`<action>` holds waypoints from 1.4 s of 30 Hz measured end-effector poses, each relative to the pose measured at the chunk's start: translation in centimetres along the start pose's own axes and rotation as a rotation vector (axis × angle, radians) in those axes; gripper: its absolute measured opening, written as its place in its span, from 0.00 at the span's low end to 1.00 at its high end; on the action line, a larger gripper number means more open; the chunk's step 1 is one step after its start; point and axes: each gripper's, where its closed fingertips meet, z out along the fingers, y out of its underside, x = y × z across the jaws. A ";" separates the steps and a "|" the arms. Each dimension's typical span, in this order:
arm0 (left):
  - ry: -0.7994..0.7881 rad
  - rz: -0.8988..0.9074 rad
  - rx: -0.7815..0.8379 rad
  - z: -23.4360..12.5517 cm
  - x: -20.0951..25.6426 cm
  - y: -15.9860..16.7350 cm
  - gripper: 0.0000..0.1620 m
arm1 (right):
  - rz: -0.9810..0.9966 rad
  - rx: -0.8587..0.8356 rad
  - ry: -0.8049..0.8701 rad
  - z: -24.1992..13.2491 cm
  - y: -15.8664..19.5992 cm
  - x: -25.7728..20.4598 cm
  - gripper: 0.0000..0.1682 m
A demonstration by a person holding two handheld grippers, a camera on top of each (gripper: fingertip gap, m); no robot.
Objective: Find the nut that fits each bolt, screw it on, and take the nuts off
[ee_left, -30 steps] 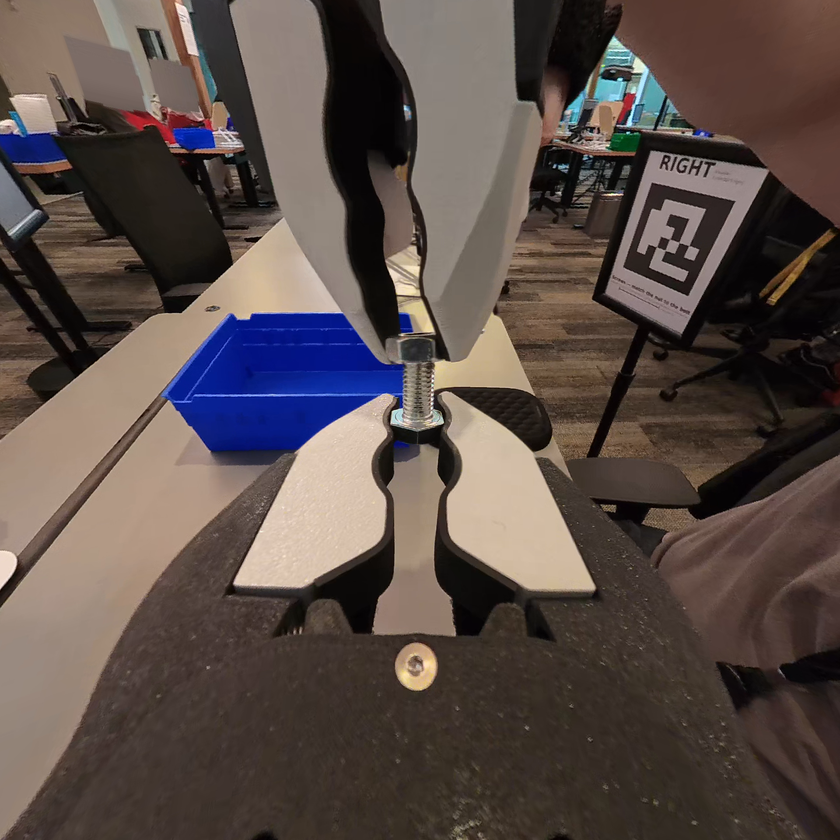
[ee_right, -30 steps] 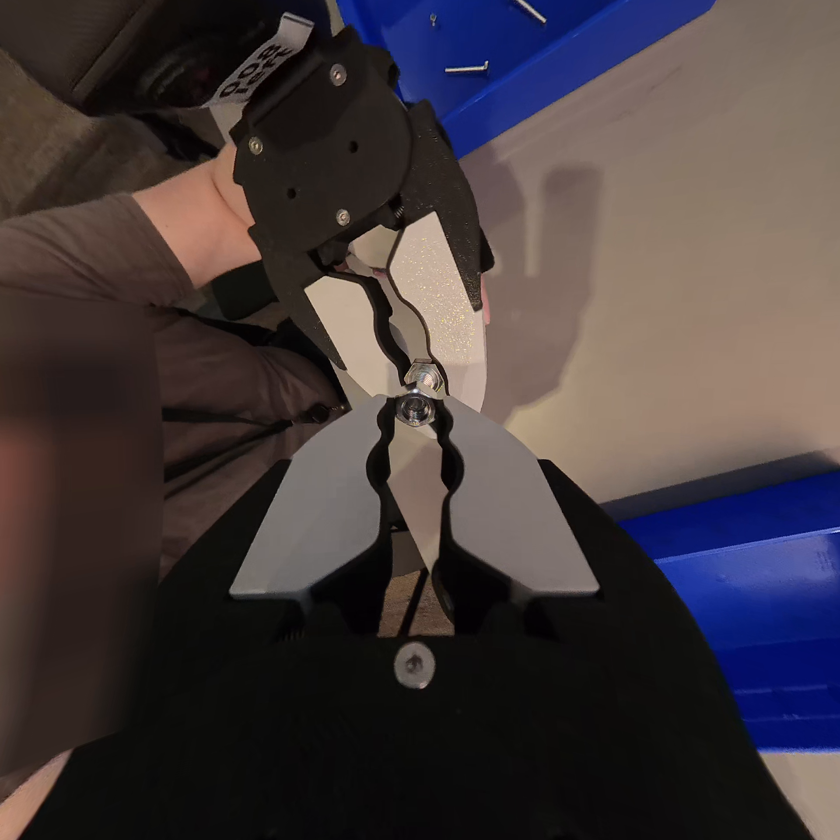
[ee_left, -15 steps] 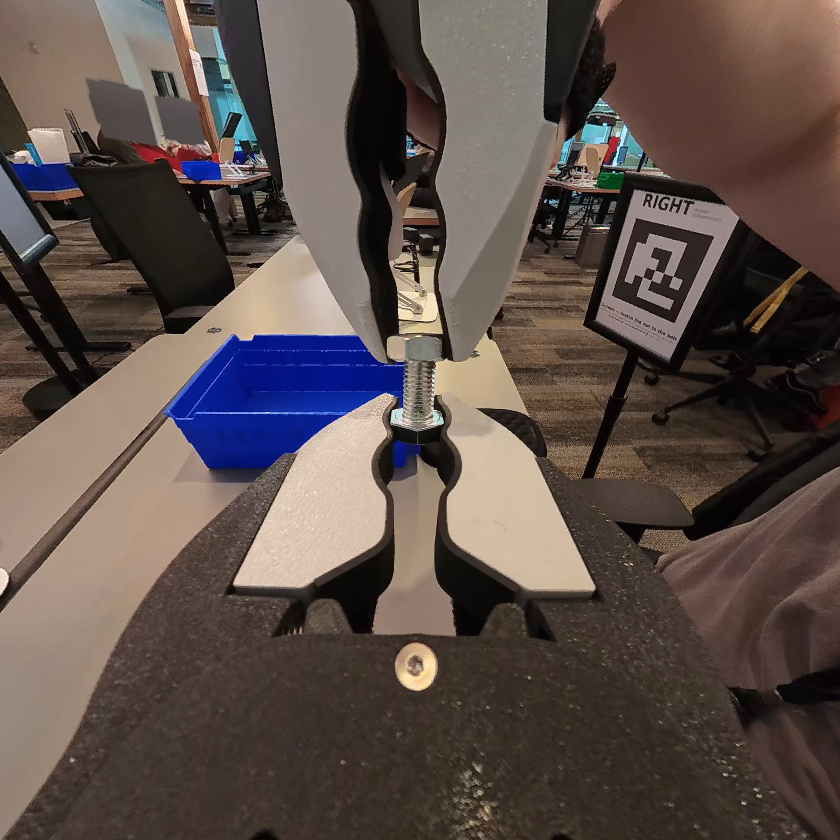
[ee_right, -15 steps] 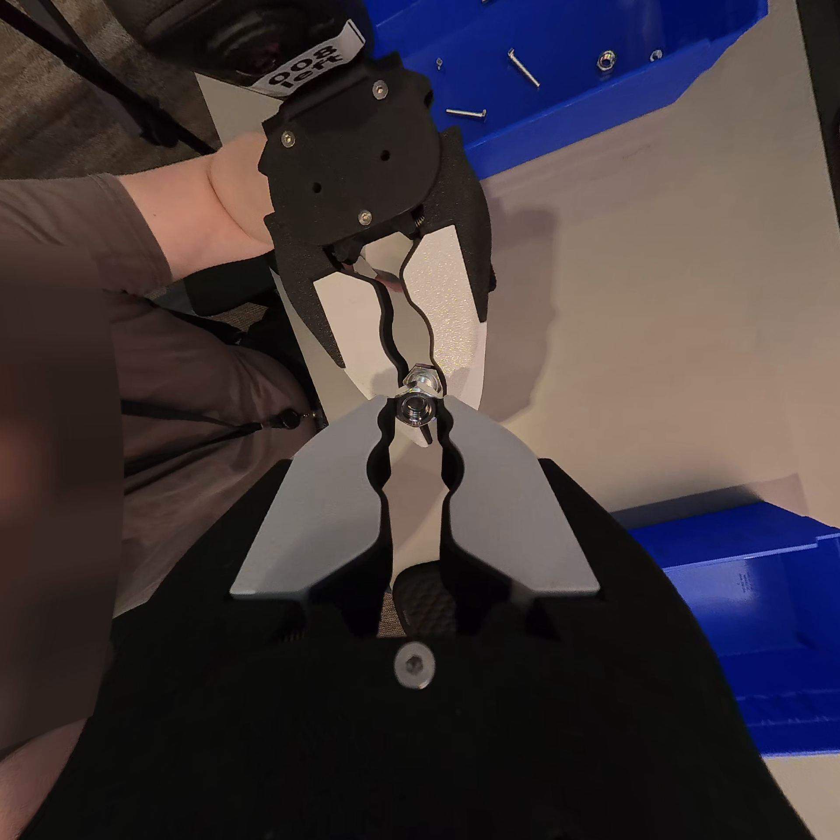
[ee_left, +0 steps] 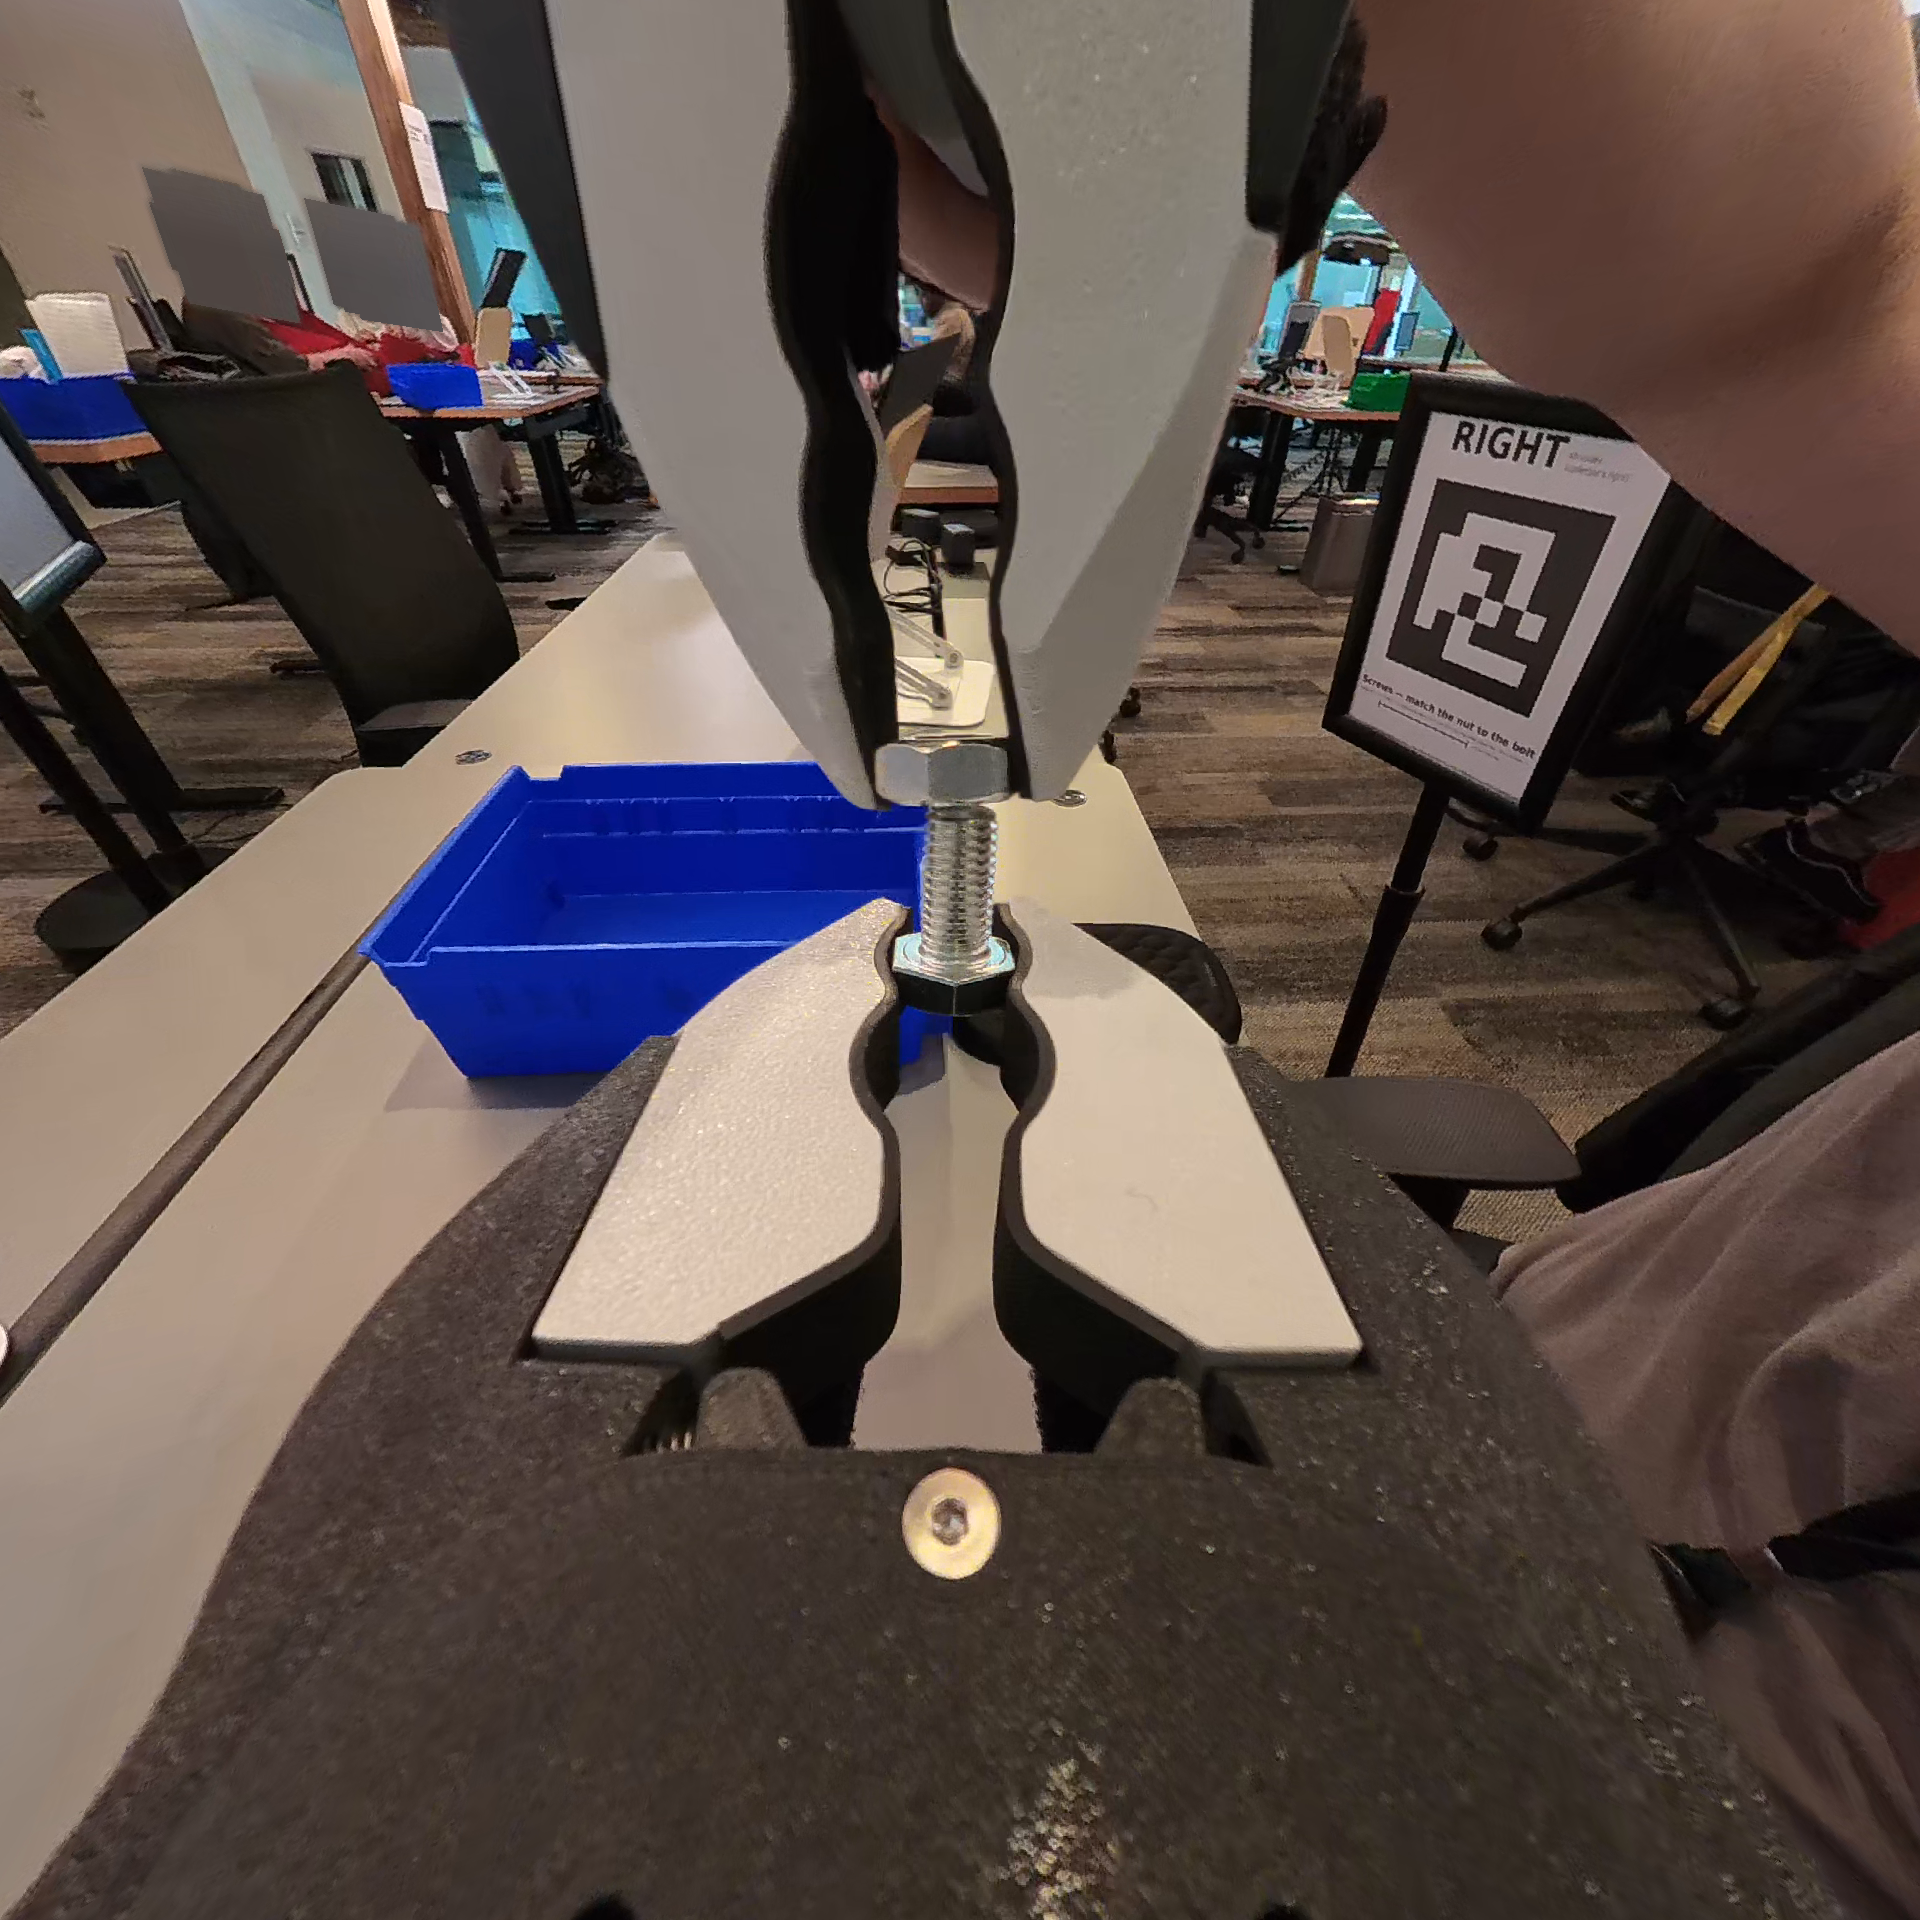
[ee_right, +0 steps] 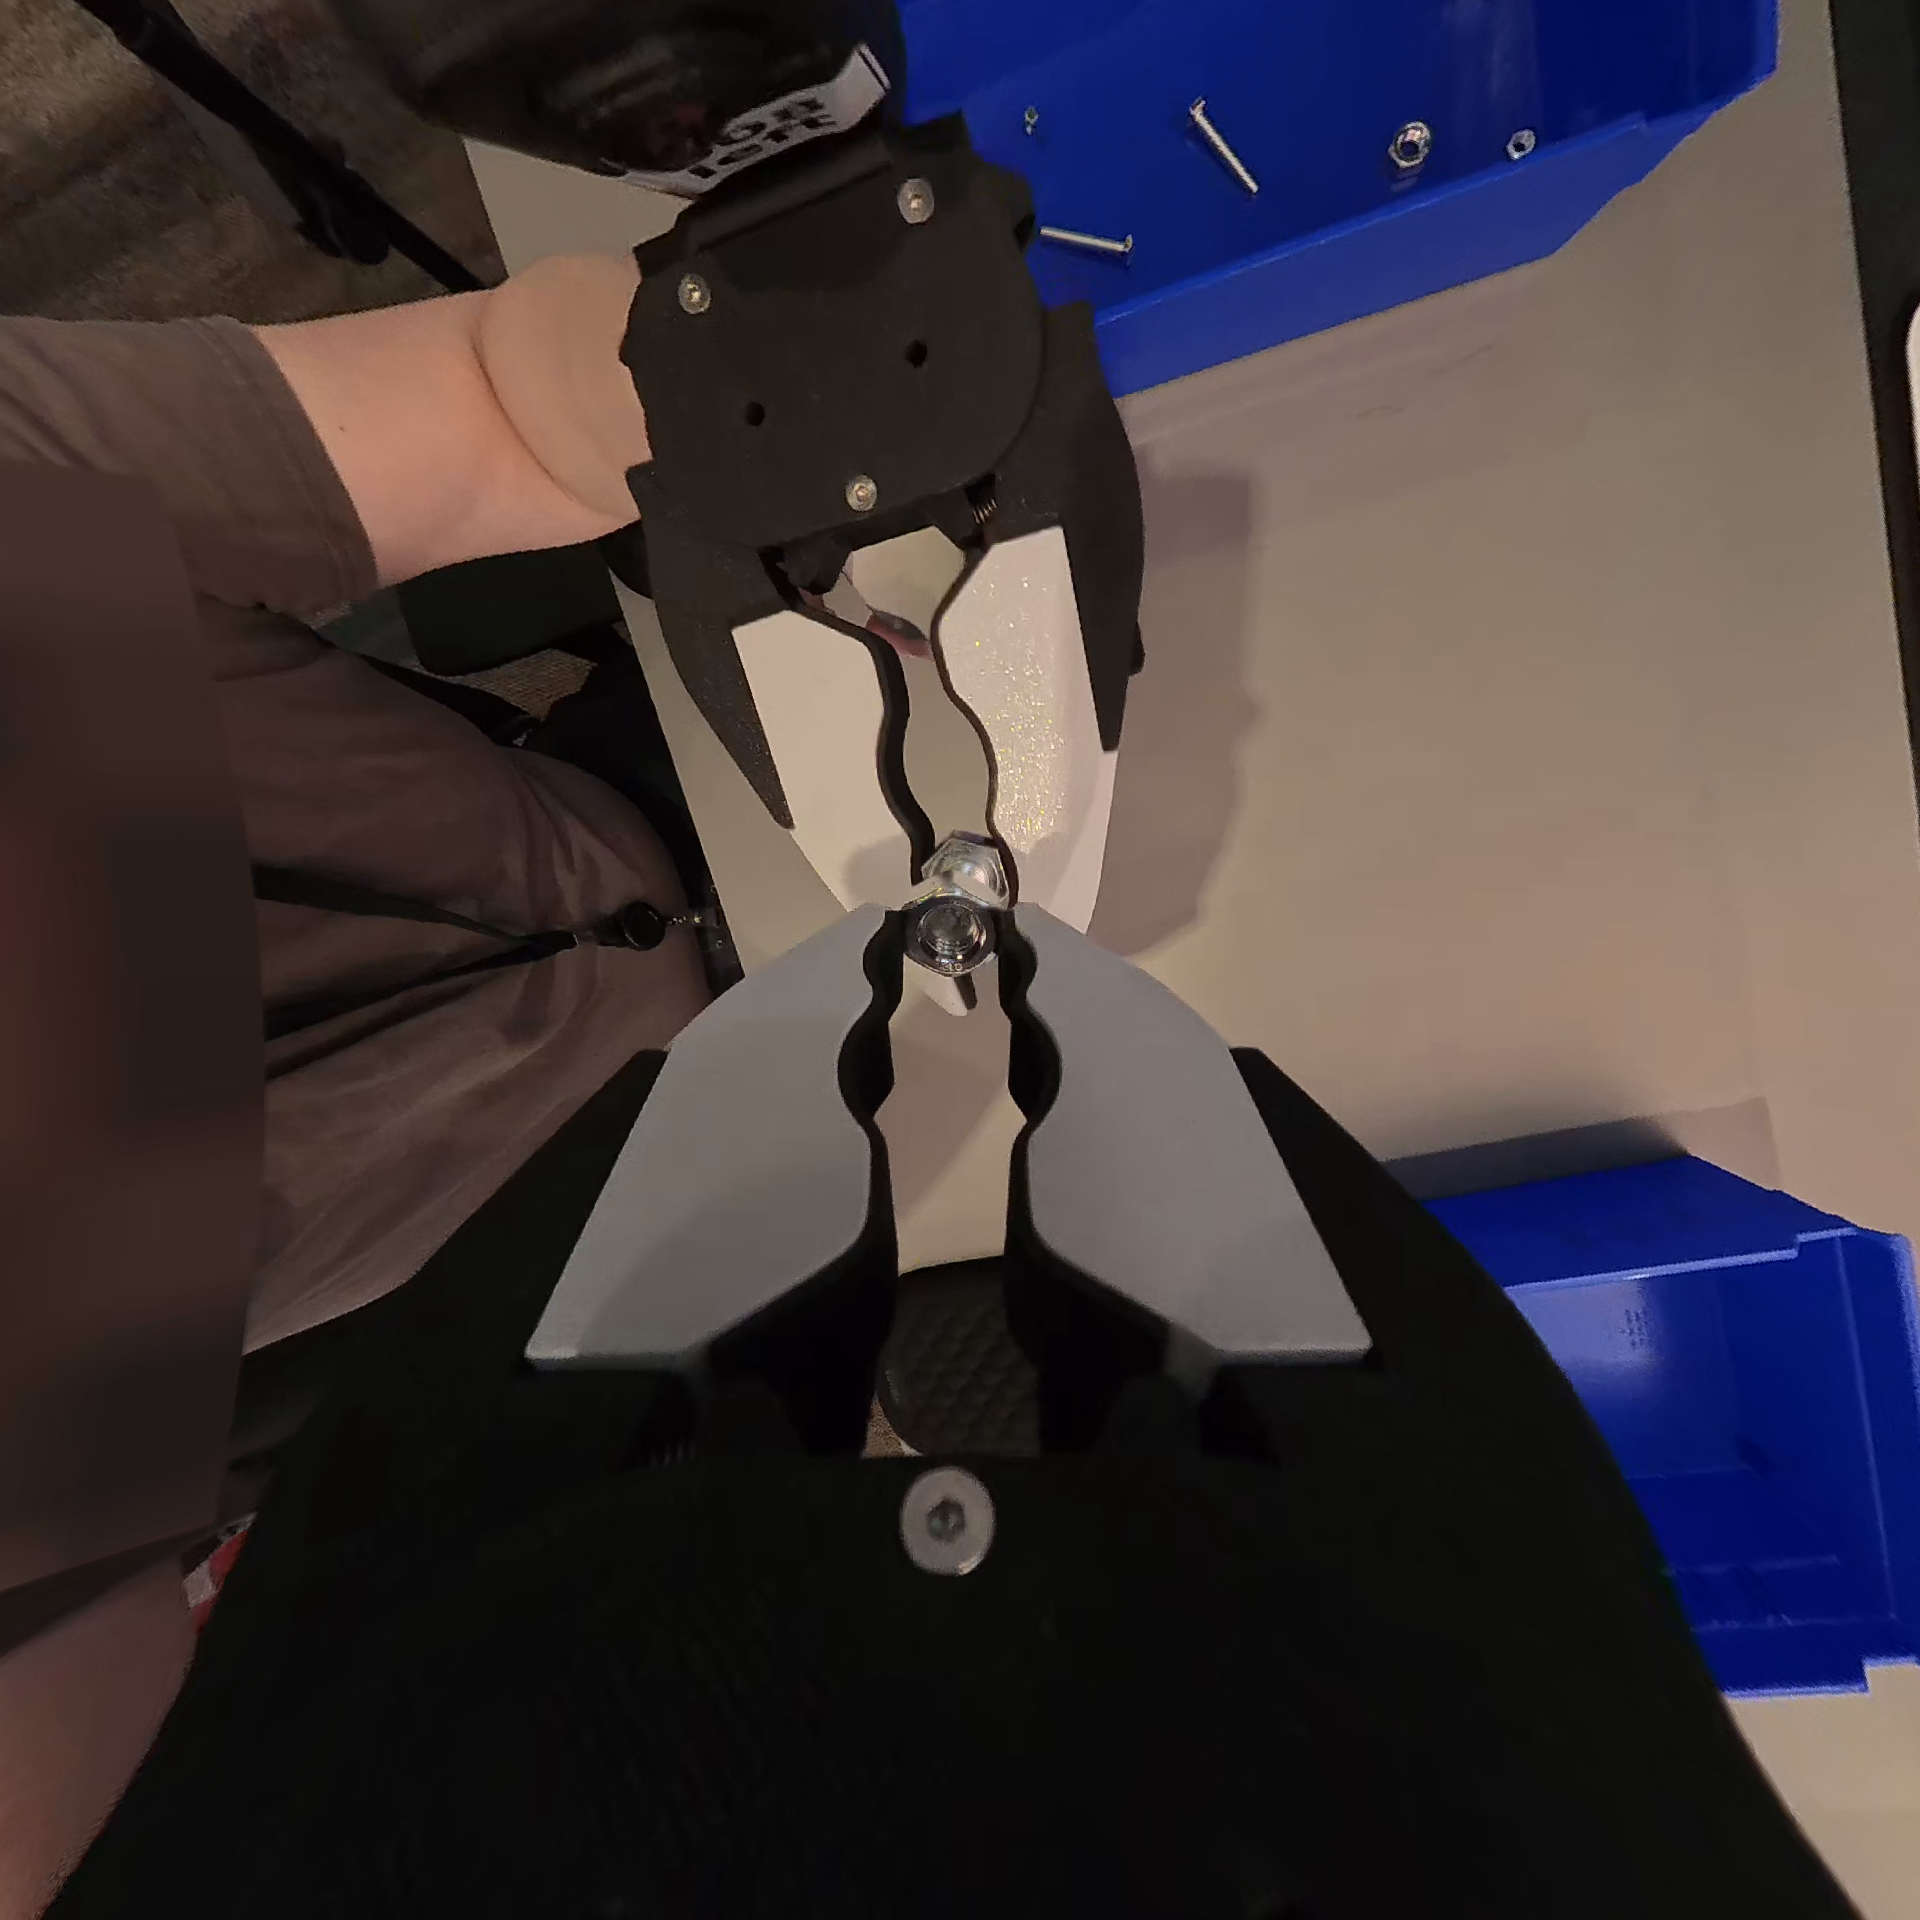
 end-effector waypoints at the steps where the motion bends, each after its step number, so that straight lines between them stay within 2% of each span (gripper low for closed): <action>1: 0.002 0.005 -0.006 0.1 0.1 0.1 0.09 | -0.009 -0.004 -0.002 0.0 0.0 -0.1 0.11; 7: 0.038 0.001 -0.006 0.3 0.6 0.1 0.09 | -0.118 -0.079 0.008 0.2 0.6 -0.6 0.11; 13: 0.162 -0.024 0.000 0.2 2.4 0.0 0.09 | -0.250 -0.127 -0.016 0.4 0.9 -1.7 0.11; 16: 0.190 -0.067 0.028 0.1 2.4 -0.3 0.09 | -0.258 -0.133 0.012 0.3 0.7 -1.6 0.11; 23: 0.205 -0.028 -0.032 0.6 3.1 0.6 0.09 | -0.278 -0.216 -0.016 0.8 1.7 -2.1 0.12; 26: 0.203 -0.033 -0.015 0.5 2.9 0.3 0.09 | -0.232 -0.190 -0.023 0.6 1.5 -2.0 0.11; 37: -0.011 0.018 -0.059 0.5 0.1 0.8 0.09 | 0.165 -0.069 -0.014 0.8 1.0 -0.1 0.11; 42: -0.029 0.032 -0.073 0.5 0.0 1.0 0.09 | 0.203 -0.057 -0.032 0.9 1.2 -0.1 0.11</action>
